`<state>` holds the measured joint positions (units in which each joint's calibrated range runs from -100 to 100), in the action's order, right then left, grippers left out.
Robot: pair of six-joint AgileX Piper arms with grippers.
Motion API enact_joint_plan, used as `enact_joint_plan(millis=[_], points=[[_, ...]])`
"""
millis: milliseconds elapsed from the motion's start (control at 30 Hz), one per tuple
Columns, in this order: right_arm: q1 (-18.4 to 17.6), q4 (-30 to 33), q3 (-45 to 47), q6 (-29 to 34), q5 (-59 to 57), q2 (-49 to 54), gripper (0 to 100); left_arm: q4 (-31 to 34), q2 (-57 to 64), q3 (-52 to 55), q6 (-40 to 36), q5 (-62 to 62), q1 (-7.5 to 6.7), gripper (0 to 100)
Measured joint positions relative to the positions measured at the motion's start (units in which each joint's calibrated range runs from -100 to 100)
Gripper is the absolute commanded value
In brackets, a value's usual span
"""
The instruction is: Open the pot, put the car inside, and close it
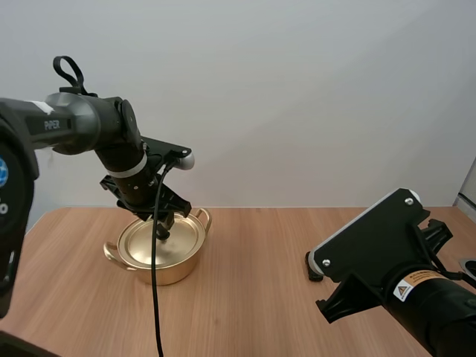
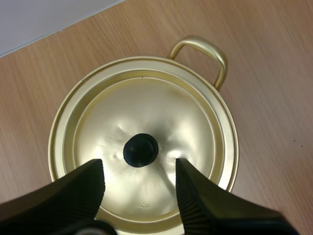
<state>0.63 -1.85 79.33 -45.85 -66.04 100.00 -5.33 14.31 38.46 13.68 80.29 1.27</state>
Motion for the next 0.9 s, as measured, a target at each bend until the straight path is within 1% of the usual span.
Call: enact_joint_plan(millis=[267,533,900], points=[[0.0,0.0,0.0,0.0,-0.4,0.0,0,0.13,-4.54,0.0,0.33,0.9,0.0,74],[0.0,0.0,0.0,0.0,-0.58,0.0,0,0.13,-4.87,0.0,0.89,-4.92,0.0,74],[0.0,0.0,0.0,0.0,-0.58,0.0,0,-0.14,-4.87,0.0,1.66,-8.8,0.0,74]])
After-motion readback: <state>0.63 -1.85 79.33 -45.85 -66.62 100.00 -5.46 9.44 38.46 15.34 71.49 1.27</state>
